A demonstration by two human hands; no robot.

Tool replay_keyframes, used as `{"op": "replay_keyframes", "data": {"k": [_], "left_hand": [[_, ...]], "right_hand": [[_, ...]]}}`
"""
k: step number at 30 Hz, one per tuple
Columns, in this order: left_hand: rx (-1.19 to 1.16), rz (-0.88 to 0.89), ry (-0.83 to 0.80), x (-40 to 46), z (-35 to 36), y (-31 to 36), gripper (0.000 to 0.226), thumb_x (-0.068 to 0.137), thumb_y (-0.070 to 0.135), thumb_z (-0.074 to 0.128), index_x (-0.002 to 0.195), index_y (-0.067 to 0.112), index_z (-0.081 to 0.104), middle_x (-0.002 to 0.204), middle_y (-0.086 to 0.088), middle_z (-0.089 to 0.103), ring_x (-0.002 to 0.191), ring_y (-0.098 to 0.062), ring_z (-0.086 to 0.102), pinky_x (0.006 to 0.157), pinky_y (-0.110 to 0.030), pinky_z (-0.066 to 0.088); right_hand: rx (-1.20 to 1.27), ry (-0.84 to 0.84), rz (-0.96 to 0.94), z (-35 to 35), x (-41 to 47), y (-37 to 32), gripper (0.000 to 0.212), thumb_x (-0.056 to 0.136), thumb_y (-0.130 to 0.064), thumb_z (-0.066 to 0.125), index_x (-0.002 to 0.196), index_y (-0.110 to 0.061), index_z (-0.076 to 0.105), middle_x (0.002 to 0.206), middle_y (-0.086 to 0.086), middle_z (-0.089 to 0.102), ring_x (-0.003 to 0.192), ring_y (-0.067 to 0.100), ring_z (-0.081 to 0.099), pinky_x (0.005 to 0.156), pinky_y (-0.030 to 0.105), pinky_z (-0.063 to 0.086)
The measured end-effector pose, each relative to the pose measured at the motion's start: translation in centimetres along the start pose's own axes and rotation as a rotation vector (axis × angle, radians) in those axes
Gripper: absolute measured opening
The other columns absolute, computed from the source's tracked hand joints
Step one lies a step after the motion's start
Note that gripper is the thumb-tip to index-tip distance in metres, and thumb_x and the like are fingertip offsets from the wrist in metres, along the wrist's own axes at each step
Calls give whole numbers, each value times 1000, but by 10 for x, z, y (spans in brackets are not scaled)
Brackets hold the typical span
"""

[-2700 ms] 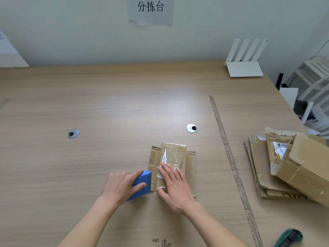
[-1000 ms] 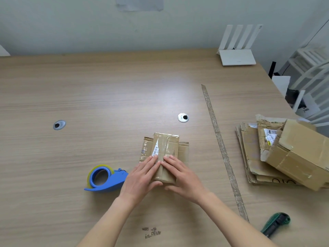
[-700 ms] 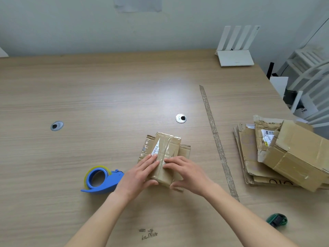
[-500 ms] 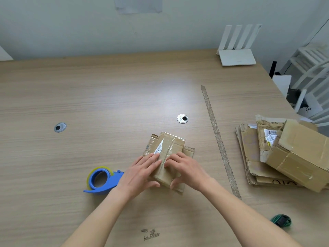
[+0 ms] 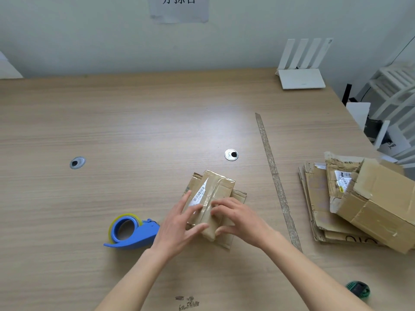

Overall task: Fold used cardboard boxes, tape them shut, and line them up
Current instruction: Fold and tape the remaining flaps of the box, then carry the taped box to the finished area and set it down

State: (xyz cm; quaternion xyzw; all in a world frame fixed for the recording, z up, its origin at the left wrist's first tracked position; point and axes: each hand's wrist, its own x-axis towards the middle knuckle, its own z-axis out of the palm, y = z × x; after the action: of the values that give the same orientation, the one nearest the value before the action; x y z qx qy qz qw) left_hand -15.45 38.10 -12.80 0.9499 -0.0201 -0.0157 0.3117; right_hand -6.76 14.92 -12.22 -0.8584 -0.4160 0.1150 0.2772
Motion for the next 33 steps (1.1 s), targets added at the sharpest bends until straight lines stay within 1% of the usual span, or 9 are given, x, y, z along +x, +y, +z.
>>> {"op": "replay_keyframes", "data": {"k": [4,6,10,15,19,21,23,26,33], "left_hand": [[-164,-171,-40,6,0,14,79,84,56,70,147,58,22,156,26,28,119,-8,58,97,-37,51],[-294,-291,-49,12,2,20,101,77,47,80,150,59,10,148,25,41,107,-6,64,98,-37,51],[-429,-454,-44,25,-1,31,118,58,39,87,154,46,18,139,18,51,124,-8,53,105,-37,47],[-419,-443,-11,41,-43,67,106,59,19,88,151,32,37,124,13,45,115,-7,53,95,-29,51],[-727,-443,135,58,-105,115,61,73,46,85,125,28,59,118,11,64,110,0,60,80,-13,47],[-838,-455,216,65,-141,149,35,92,51,63,109,21,67,106,10,70,98,2,64,70,-7,44],[-869,-424,300,70,-173,176,33,99,47,52,100,18,68,98,8,72,91,-3,66,66,-8,43],[-874,-359,345,71,-214,210,32,92,43,67,110,17,65,105,1,73,98,-6,67,72,-15,45],[-834,-190,374,56,-286,266,70,63,53,87,125,37,58,114,19,70,103,5,64,81,-17,46]], "right_hand": [[302,369,442,10,-16,-5,48,94,-37,68,138,-29,51,147,-19,38,132,3,46,103,28,47],[489,372,636,12,-11,-10,62,92,-28,72,147,-26,41,144,-15,42,118,5,54,96,24,49],[900,305,757,2,5,-28,58,93,-6,68,138,-32,40,133,-4,59,105,1,63,88,17,52],[1078,339,726,-60,20,-56,39,94,-31,70,131,-31,58,117,-6,69,105,11,69,91,35,58],[1105,347,763,-141,33,-85,62,81,-75,61,127,-34,51,124,-11,63,111,16,66,85,48,59],[1074,349,788,-180,38,-98,70,79,-81,57,122,-28,51,120,-9,62,108,18,66,73,49,62],[1023,385,741,-214,42,-115,65,79,-73,67,119,-23,53,120,-4,63,108,17,66,71,51,63],[1005,462,609,-257,39,-145,46,86,-51,74,116,-22,54,119,-2,63,108,12,63,84,54,61],[1002,524,363,-336,23,-198,32,97,-32,66,124,-21,54,113,-5,66,105,10,65,87,46,61]]}}
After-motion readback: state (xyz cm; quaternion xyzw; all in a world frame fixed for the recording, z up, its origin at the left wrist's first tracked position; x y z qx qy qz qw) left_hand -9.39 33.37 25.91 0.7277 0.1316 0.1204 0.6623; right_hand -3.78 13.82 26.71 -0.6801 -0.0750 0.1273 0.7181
